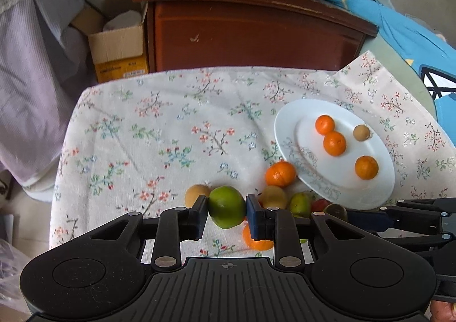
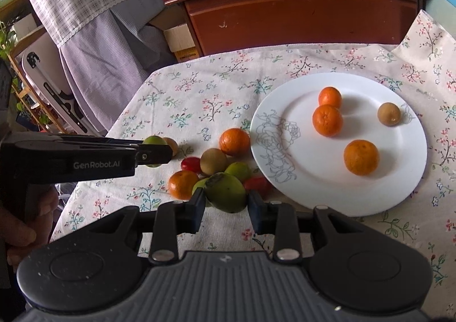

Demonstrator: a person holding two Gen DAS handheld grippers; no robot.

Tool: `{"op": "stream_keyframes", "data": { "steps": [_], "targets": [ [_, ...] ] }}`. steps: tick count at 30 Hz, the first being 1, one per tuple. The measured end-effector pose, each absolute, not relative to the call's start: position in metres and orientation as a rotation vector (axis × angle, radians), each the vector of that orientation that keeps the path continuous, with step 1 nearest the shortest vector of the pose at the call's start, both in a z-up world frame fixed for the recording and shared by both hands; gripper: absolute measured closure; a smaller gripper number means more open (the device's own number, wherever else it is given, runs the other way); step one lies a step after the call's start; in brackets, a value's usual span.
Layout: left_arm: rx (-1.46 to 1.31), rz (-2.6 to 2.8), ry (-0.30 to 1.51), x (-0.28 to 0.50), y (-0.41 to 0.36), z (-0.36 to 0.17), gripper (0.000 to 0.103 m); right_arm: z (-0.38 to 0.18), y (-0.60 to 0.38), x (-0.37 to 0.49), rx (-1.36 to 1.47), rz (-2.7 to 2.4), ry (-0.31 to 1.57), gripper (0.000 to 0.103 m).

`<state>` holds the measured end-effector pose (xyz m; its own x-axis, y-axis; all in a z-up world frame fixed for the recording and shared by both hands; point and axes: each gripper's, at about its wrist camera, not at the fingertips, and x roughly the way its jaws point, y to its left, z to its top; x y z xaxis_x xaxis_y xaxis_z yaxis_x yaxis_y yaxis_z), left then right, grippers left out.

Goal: Organize fruits
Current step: 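Close the left tool on a green lime while the right tool grasps a green pear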

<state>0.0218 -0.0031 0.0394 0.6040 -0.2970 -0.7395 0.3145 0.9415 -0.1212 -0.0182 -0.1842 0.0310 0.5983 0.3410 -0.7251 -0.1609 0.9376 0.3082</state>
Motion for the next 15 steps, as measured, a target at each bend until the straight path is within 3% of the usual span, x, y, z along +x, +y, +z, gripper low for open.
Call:
{"op": "stream_keyframes", "data": {
  "steps": [15],
  "targets": [
    [0.050,-0.361,0.727,0.024,-0.019,0.068,0.077,0.067,-0.218,-0.011,0.294,0.215,0.764,0.071]
  ]
}}
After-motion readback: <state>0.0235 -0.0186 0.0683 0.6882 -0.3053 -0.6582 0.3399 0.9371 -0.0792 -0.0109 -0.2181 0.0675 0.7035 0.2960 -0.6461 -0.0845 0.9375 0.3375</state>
